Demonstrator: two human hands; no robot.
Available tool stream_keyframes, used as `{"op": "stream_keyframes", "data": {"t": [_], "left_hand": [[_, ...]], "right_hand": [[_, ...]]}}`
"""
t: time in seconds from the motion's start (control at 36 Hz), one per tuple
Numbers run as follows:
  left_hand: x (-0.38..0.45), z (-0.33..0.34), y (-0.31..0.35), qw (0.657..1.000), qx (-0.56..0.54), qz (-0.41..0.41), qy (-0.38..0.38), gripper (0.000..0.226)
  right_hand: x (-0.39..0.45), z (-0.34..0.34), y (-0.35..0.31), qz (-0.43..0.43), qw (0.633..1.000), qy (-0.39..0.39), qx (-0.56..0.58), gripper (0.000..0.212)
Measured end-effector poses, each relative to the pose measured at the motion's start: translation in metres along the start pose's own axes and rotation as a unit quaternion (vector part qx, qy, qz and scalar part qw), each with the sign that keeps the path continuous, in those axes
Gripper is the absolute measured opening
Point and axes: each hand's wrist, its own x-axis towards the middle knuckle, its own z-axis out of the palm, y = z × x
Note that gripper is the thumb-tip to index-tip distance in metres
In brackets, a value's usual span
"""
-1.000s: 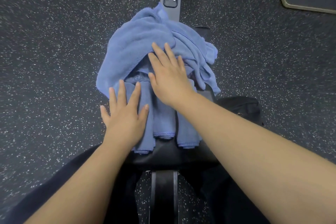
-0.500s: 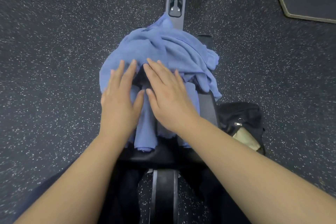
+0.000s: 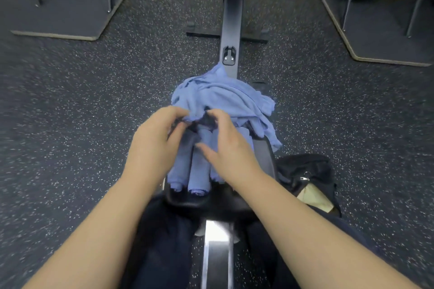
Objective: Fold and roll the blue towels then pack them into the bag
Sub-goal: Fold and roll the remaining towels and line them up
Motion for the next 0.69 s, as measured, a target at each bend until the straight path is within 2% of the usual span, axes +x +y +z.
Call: {"op": "stream_keyframes", "data": {"t": [0.11, 0.22, 0.31, 0.39, 0.44, 0.56, 0.69], "left_hand": [[-0.016, -0.026, 0.024, 0.999, -0.030, 0.013, -0.014, 0.017], [-0.031, -0.047, 0.045, 0.999, -0.042, 0.033, -0.009, 0.013], [-0.039, -0.060, 0.056, 0.999, -0.032, 0.039, 0.001, 0.014], [-0.047, -0.069, 0.060, 0.997, 0.005, 0.066, -0.029, 0.034], [-0.054, -0.072, 0.064, 0.992, 0.015, 0.112, -0.055, 0.045], [-0.073, -0.073, 0.086, 0.984, 0.003, 0.171, -0.057, 0.041], [-0.091, -0.076, 0.115, 0.989, -0.050, 0.139, 0.005, 0.026]], "right_hand": [[-0.003, -0.008, -0.033, 0.034, 0.999, 0.015, 0.030, 0.064], [-0.014, -0.023, -0.061, 0.051, 0.995, 0.061, 0.051, 0.025], [-0.027, -0.034, -0.070, 0.050, 0.992, 0.100, 0.059, 0.011], [-0.043, -0.043, -0.077, 0.022, 0.989, 0.138, 0.042, 0.008], [-0.056, -0.049, -0.083, -0.005, 0.987, 0.156, 0.041, 0.008], [-0.082, -0.063, -0.097, -0.030, 0.987, 0.150, 0.053, 0.013], [-0.110, -0.082, -0.107, -0.025, 0.988, 0.151, 0.026, 0.013]]}}
